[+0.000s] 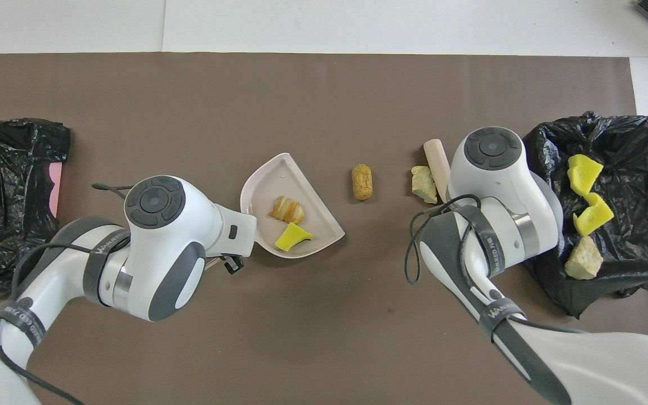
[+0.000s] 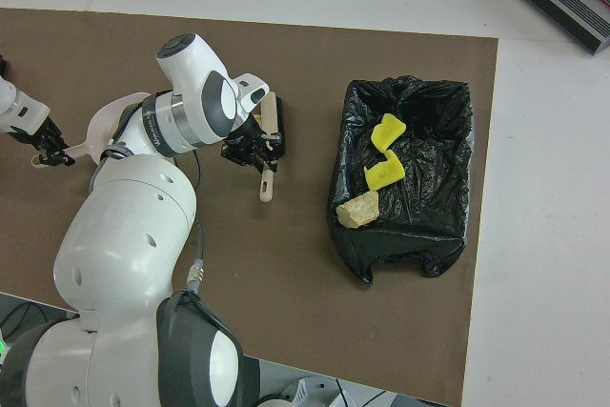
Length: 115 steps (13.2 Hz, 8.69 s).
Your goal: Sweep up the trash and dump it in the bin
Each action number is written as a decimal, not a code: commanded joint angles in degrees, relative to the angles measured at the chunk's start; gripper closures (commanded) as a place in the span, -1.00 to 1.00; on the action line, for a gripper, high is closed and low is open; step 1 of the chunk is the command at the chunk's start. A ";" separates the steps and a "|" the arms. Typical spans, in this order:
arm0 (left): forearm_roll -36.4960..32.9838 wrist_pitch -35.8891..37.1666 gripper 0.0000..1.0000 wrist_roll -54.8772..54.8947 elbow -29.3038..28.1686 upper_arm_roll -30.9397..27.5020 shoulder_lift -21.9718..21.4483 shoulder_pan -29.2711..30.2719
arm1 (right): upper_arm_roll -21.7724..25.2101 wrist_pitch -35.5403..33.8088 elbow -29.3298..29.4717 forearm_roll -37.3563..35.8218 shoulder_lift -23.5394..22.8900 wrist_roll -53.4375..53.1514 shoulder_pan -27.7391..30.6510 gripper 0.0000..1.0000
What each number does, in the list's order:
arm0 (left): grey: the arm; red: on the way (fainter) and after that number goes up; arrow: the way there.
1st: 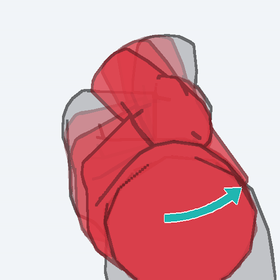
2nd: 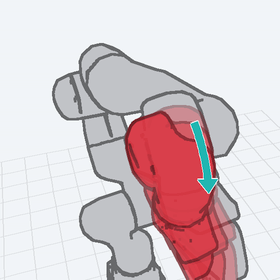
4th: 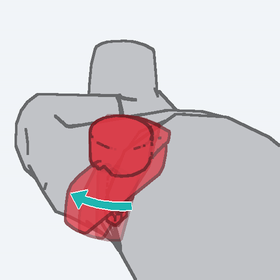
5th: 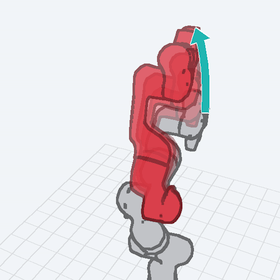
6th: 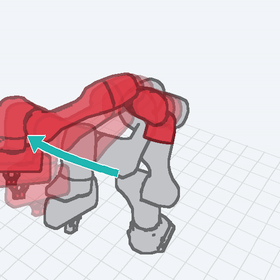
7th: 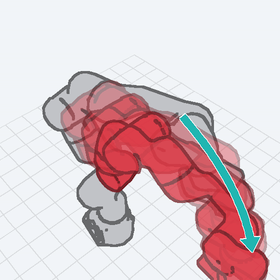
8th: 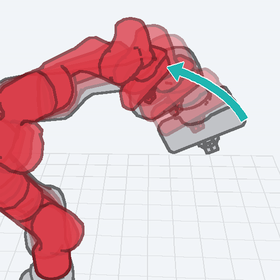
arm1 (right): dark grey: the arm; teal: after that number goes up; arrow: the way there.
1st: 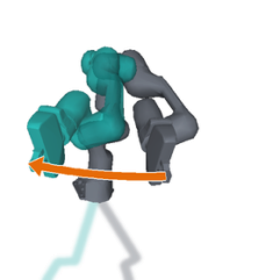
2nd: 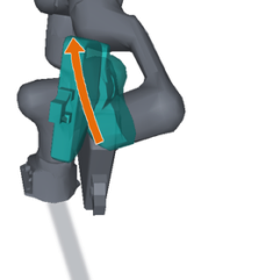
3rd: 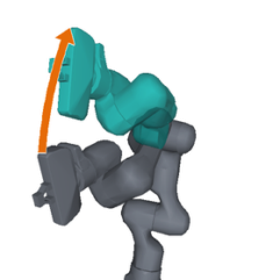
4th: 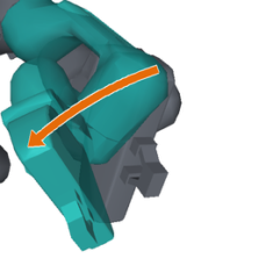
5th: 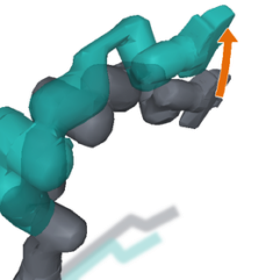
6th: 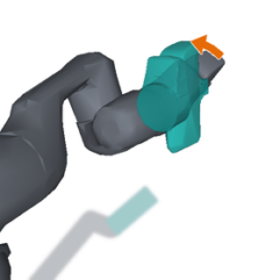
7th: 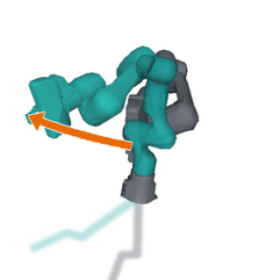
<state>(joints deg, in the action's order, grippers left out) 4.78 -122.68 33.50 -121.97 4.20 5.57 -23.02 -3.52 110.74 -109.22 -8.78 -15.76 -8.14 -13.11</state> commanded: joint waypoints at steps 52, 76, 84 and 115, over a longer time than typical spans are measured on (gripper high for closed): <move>-33.56 9.91 1.00 34.09 15.80 -1.13 -4.87 55.02 | -2.10 8.90 -9.62 22.23 7.93 -37.65 -35.06 -1.00; -57.74 8.86 1.00 45.08 36.98 -0.25 5.86 38.84 | 1.67 -21.61 19.30 14.76 14.70 17.70 6.32 -1.00; -29.07 23.26 1.00 25.43 34.53 1.33 2.08 33.05 | 5.18 -25.65 22.91 8.49 14.26 18.51 12.74 -1.00; -1.35 -7.52 -1.00 -60.92 20.28 1.33 15.19 -7.32 | 6.07 -24.87 21.60 8.87 16.55 6.73 13.90 -1.00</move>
<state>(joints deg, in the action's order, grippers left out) 2.55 -133.99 -27.29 -101.50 6.01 23.65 -31.68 2.81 85.06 -86.99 0.19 0.25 -0.48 0.80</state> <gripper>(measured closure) 0.361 0.000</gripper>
